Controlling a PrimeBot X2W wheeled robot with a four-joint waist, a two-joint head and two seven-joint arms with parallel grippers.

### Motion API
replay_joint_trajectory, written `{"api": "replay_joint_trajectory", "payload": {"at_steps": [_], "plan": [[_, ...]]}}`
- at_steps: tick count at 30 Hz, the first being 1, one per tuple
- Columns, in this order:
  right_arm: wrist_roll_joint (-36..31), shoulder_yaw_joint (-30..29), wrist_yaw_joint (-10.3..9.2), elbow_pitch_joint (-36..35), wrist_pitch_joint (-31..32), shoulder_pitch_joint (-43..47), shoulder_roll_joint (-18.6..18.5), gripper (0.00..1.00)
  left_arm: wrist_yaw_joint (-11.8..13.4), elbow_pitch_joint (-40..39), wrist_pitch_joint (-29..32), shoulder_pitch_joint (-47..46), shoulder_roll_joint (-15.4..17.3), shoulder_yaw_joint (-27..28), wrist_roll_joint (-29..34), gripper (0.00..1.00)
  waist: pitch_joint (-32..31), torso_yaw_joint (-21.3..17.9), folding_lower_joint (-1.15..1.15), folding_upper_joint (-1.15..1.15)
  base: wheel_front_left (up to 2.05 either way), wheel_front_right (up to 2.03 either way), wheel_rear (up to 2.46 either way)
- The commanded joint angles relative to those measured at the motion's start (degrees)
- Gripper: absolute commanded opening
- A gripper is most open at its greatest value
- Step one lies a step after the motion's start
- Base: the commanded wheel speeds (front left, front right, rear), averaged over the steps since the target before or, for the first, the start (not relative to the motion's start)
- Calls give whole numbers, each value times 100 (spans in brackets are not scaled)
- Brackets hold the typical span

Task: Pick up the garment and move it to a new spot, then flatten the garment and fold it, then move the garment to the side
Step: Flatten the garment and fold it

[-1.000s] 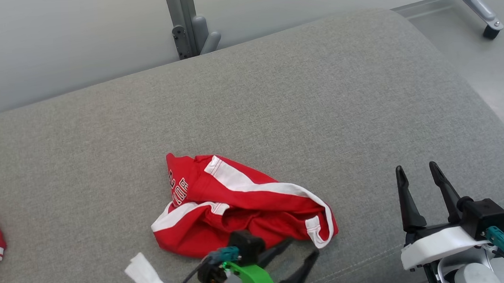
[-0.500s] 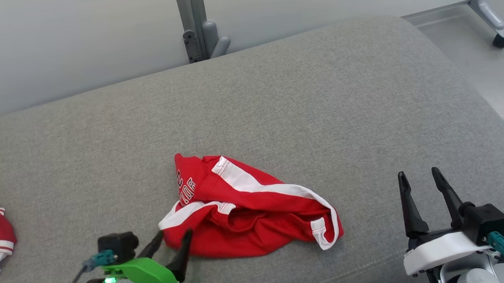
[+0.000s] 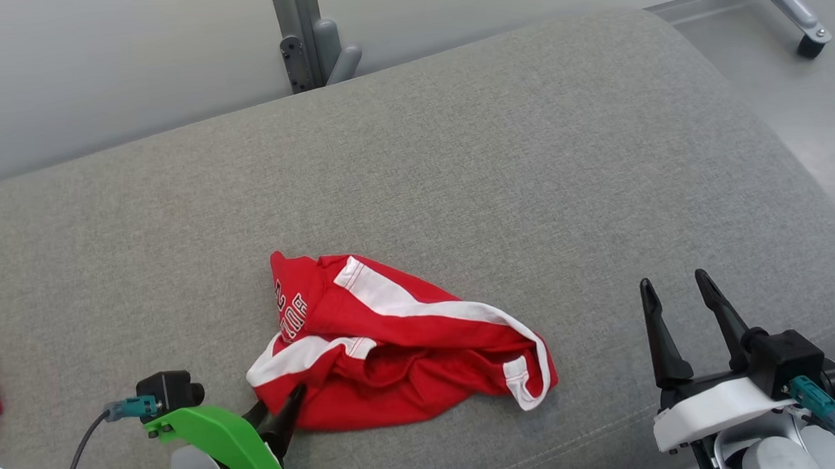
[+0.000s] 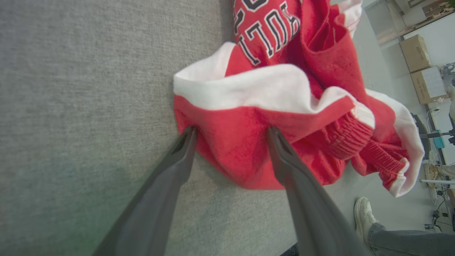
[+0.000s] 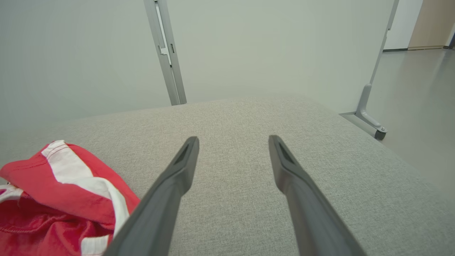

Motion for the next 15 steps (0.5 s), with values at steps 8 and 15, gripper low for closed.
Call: {"api": "replay_joint_trajectory", "payload": {"at_steps": [8,15], "plan": [[88,-35,-6,20,-18,-58,-7,100,-144,771,-711,-711,51,-237,1005,0,81,-166,0,0,0,0,0],[182,-9,-6,48,-18,-91,-7,100,-119,1039,-1188,-1444,67,-263,1591,0,50,-189,0,0,0,0,0]]}}
